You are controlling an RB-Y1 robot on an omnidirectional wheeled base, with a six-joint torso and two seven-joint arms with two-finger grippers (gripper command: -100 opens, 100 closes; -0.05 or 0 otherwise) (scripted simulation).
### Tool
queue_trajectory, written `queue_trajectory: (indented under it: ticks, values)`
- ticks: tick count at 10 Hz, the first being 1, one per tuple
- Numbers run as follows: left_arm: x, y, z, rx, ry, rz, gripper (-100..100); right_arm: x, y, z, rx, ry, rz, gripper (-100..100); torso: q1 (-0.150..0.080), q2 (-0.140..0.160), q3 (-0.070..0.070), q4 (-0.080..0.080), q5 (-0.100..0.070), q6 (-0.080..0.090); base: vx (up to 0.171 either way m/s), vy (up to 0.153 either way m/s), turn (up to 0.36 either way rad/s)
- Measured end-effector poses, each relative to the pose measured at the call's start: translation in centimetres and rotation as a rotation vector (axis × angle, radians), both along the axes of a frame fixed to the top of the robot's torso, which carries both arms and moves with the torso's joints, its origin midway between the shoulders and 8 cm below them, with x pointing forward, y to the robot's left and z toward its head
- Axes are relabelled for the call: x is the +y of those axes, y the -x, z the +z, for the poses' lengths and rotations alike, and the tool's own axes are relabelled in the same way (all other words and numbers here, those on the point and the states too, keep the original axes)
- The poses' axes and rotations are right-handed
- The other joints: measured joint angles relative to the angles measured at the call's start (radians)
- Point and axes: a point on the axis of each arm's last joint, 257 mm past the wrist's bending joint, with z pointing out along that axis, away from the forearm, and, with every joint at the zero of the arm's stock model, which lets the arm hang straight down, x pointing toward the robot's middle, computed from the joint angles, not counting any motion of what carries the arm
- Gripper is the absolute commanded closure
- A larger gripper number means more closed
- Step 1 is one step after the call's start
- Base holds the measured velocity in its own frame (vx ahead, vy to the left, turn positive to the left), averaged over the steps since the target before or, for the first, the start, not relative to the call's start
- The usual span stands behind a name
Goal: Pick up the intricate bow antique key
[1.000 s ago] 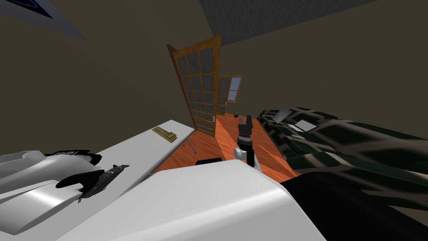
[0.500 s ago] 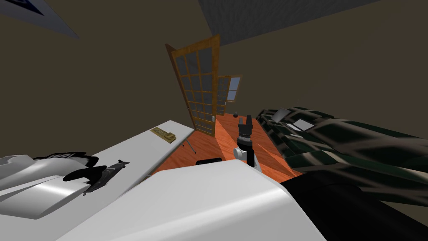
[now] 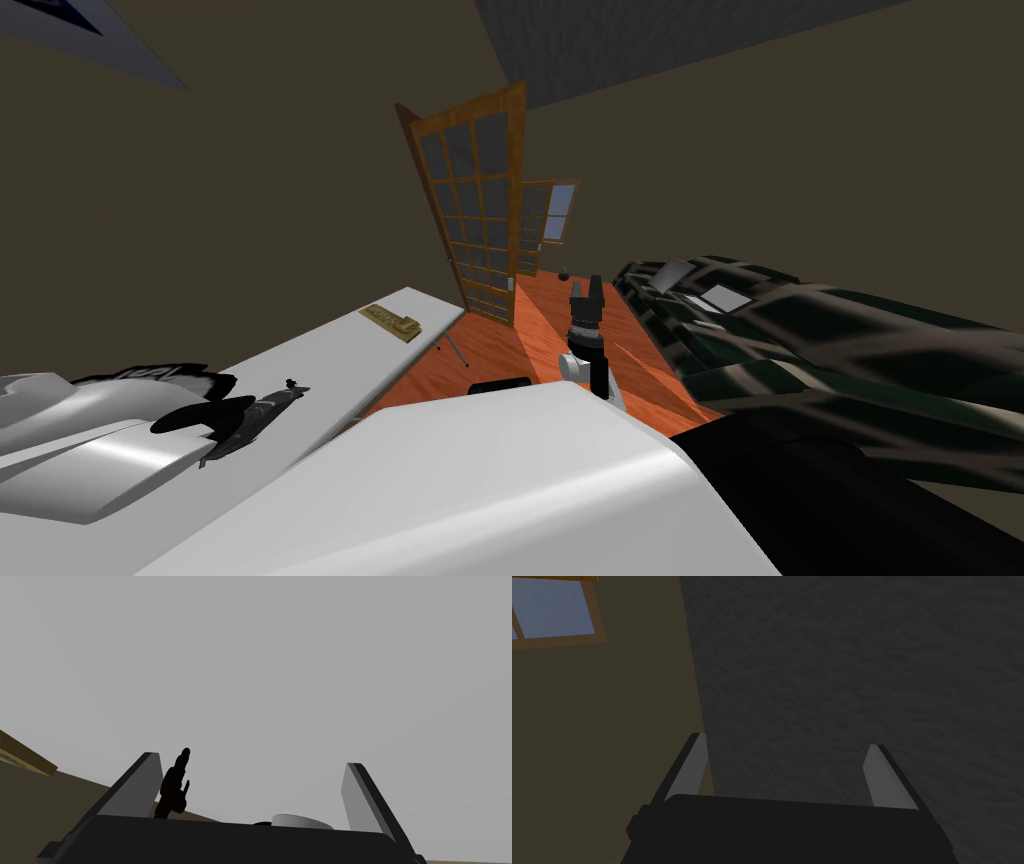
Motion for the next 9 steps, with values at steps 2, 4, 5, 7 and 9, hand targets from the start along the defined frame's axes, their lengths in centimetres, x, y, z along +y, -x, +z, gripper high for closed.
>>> queue_trajectory:
  ticks: [2, 4, 5, 7, 9]
  values:
    - [0.49, -0.25, 0.1, -0.01, -0.01, 0.002, -100, 0.0, 0.0, 0.0, 0.0, 0.0, 0.0, 0, 0.0, 0.0, 0.0, 0.0, 0.0, 0.0, 0.003, -0.013, 0.006]
    - [0.53, -0.43, 0.16, -0.014, -0.011, 0.0, 100, 0.0, 0.0, 0.0, 0.0, 0.0, 0.0, 0, 0.0, 0.0, 0.0, 0.0, 0.0, -0.001, 0.003, -0.001, -0.006]
    - [0.54, -0.47, 0.2, -0.014, -0.012, -0.002, 100, 0.0, 0.0, 0.0, 0.0, 0.0, 0.0, 0, 0.001, 0.001, 0.001, 0.0, 0.0, -0.002, -0.001, 0.001, 0.024]
    - [0.58, -0.24, 0.12, -0.008, -0.013, -0.001, 100, 0.0, 0.0, 0.0, 0.0, 0.0, 0.0, 0, 0.001, 0.001, 0.001, 0.001, 0.0, -0.001, 0.0, 0.0, 0.0]
    - [0.58, -0.24, 0.12, -0.008, -0.013, -0.002, 100, 0.0, 0.0, 0.0, 0.0, 0.0, 0.0, 0, 0.001, 0.001, 0.001, 0.001, 0.0, -0.001, 0.0, 0.0, 0.0]
